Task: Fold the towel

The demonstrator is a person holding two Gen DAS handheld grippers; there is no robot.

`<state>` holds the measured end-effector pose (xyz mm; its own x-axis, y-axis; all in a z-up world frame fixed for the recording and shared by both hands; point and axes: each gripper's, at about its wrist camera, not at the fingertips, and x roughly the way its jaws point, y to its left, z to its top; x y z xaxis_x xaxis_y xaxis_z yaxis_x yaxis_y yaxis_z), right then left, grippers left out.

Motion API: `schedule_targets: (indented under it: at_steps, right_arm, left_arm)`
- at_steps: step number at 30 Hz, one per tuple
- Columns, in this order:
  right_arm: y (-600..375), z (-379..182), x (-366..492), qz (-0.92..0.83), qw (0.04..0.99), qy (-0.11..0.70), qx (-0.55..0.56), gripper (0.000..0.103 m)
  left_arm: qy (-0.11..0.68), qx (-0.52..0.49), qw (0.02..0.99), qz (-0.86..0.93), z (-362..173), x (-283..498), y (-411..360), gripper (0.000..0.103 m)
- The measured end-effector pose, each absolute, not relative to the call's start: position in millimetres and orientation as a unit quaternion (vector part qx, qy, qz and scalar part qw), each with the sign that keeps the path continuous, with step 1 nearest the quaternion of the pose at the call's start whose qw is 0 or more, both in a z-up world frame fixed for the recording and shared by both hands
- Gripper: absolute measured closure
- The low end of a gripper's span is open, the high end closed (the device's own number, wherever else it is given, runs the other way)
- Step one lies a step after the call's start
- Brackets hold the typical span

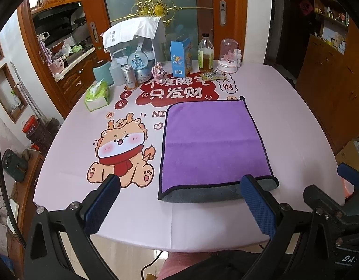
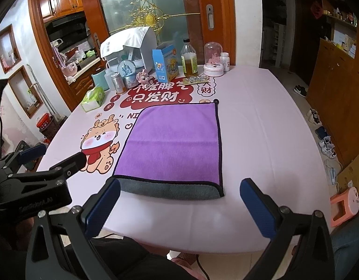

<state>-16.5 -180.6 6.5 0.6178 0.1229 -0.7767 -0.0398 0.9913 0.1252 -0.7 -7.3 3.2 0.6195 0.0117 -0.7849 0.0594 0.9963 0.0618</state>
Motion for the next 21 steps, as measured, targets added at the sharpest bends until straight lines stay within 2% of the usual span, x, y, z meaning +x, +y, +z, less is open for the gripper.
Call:
schedule_targets:
  at_steps: [10,21]
  right_arm:
    - [-205,18,-10,0.061,0.912,0.402,0.050,0.000]
    - [-213,-2,-1,0.085,0.920,0.383,-0.012,0.000]
  left_arm:
    - [0.459,0.039,0.888,-0.012,-8,7,-5,0.001]
    - [0.472,0.051,0.880,-0.006,-24,26,11,0.001]
